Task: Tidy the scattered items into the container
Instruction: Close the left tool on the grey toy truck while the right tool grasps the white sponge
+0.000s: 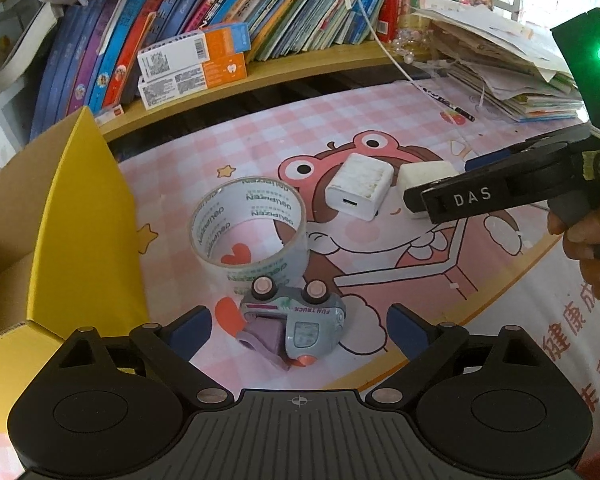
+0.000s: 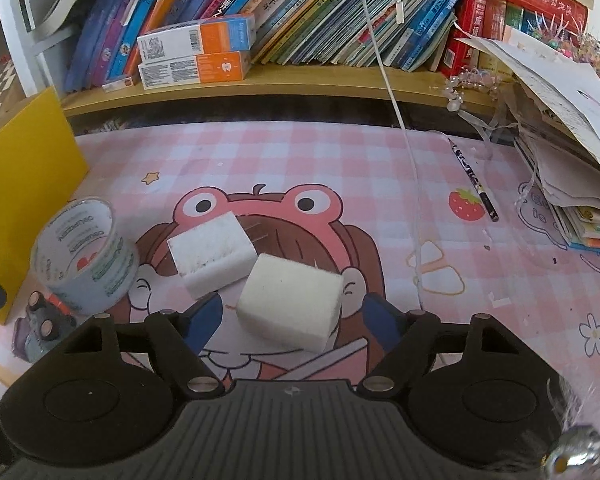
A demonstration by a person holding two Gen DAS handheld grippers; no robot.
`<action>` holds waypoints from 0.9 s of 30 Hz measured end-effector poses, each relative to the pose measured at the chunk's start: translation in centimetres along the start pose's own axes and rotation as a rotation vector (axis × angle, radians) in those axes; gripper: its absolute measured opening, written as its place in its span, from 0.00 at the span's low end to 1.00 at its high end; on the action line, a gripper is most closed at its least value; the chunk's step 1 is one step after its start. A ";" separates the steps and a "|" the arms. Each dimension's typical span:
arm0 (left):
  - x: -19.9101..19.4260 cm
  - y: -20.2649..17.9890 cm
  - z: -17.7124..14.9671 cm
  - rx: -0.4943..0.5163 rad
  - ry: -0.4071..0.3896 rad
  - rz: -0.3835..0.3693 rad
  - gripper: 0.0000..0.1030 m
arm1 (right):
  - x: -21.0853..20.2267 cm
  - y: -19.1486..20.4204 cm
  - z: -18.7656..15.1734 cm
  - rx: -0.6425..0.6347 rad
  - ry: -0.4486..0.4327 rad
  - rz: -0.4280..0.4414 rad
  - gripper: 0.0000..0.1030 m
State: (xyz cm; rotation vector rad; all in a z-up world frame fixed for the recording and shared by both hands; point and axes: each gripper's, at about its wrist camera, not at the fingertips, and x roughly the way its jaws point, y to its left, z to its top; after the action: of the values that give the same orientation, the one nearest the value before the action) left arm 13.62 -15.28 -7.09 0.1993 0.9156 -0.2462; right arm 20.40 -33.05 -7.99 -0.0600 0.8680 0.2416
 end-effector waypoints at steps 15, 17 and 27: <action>2.2 0.9 -0.1 -0.035 0.027 0.035 0.81 | 1.6 0.9 0.0 -0.028 0.032 -0.024 0.63; 2.4 1.0 -0.1 -0.036 0.027 0.032 0.81 | 1.6 0.8 0.1 -0.026 0.034 -0.029 0.61; 3.1 0.7 0.0 -0.004 0.015 0.031 0.71 | 1.8 0.9 0.2 -0.043 0.029 -0.044 0.53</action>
State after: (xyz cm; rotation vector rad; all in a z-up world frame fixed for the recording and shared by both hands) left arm 15.64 -14.99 -9.48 0.2115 0.9275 -0.2144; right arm 21.42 -31.79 -9.20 -0.1225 0.8899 0.2184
